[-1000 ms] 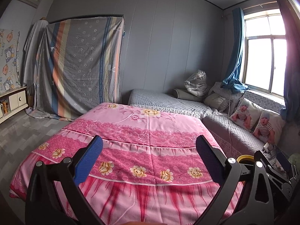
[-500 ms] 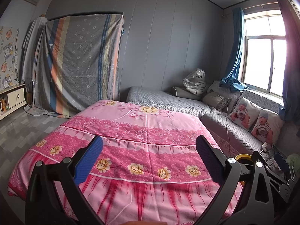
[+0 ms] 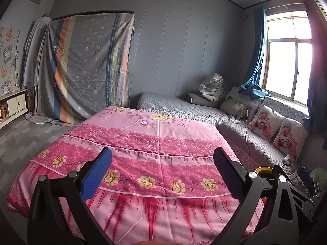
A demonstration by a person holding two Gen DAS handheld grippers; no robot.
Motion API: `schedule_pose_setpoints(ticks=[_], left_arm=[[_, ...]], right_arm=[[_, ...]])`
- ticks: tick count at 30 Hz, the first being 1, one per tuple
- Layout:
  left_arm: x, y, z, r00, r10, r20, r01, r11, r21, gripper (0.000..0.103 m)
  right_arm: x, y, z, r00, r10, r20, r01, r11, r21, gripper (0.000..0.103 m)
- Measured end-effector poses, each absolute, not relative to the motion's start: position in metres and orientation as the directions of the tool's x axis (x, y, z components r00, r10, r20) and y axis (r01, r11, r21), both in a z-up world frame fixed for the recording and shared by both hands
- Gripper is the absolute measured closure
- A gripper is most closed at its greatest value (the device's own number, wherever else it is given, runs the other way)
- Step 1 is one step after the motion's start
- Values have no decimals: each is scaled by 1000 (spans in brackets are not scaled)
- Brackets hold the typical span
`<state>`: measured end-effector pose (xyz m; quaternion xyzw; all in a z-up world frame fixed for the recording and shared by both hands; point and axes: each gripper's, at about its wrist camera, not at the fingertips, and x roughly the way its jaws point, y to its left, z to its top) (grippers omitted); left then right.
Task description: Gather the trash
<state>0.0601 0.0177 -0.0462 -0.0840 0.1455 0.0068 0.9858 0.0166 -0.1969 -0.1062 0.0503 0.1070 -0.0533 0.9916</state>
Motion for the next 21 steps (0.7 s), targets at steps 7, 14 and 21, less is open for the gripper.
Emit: schedule_pose_setpoints(ticks=[7, 14, 21], left_arm=[[60, 18, -46, 957, -14, -289, -36, 985, -168, 8], [60, 18, -46, 958, -14, -288, -36, 985, -168, 8], [60, 17, -45, 959, -15, -282, -31, 987, -159, 8]], right_arm=[[19, -199, -107, 969, -103, -224, 125, 988, 87, 8], [19, -198, -109, 968, -101, -228, 123, 989, 82, 8], [19, -199, -110, 967, -106, -231, 128, 988, 83, 8]])
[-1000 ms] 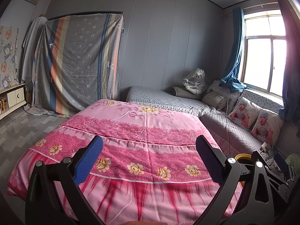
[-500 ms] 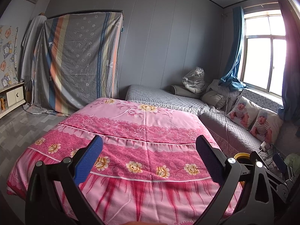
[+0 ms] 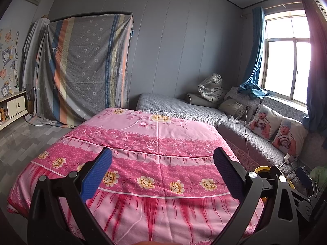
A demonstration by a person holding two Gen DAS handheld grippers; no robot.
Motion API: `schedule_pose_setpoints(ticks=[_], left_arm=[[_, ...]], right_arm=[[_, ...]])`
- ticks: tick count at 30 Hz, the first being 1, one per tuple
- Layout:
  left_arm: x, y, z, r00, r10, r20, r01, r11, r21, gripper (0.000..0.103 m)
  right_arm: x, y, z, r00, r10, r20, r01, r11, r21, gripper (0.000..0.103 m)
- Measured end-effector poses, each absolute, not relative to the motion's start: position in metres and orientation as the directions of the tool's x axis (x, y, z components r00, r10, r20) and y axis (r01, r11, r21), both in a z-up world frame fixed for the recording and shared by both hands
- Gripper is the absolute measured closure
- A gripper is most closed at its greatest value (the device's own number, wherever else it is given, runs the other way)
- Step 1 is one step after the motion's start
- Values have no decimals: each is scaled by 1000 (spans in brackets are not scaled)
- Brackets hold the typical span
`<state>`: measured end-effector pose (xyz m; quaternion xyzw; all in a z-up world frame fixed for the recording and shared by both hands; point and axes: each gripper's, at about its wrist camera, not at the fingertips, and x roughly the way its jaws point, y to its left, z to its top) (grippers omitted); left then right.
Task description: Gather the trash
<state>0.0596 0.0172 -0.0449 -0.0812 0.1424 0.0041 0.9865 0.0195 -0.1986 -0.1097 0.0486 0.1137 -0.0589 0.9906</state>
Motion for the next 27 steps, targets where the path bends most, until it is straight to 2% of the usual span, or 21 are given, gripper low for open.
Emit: schedule_pose_setpoints(ticks=[27], left_arm=[[60, 15, -45, 957, -29, -288, -17, 988, -153, 8]], right_arm=[[22, -199, -115, 961, -117, -249, 142, 986, 85, 8]])
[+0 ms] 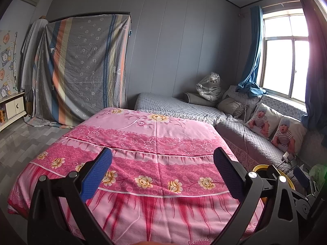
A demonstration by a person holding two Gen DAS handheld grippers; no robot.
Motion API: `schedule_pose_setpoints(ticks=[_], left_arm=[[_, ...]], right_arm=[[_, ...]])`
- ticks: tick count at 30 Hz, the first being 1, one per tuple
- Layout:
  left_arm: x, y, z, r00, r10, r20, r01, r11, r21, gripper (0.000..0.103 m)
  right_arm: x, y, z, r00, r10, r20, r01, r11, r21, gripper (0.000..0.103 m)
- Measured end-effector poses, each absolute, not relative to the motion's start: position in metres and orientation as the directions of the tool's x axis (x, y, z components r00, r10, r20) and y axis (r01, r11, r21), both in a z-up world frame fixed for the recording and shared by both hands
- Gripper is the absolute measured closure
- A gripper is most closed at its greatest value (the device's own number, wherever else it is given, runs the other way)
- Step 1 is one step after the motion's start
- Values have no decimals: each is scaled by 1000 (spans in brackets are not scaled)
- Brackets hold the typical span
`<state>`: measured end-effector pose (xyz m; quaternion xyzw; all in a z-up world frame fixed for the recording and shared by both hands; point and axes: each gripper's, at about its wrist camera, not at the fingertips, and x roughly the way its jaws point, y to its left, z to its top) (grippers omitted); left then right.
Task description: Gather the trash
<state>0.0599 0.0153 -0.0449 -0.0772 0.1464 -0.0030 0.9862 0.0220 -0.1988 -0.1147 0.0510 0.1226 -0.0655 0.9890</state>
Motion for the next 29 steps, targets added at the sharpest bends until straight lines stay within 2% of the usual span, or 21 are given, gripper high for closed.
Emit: schedule_pose_setpoints(ticks=[29], left_arm=[[63, 16, -47, 952, -57, -301, 7, 987, -163, 8]], right_arm=[[22, -200, -116, 959, -121, -257, 149, 984, 93, 8]])
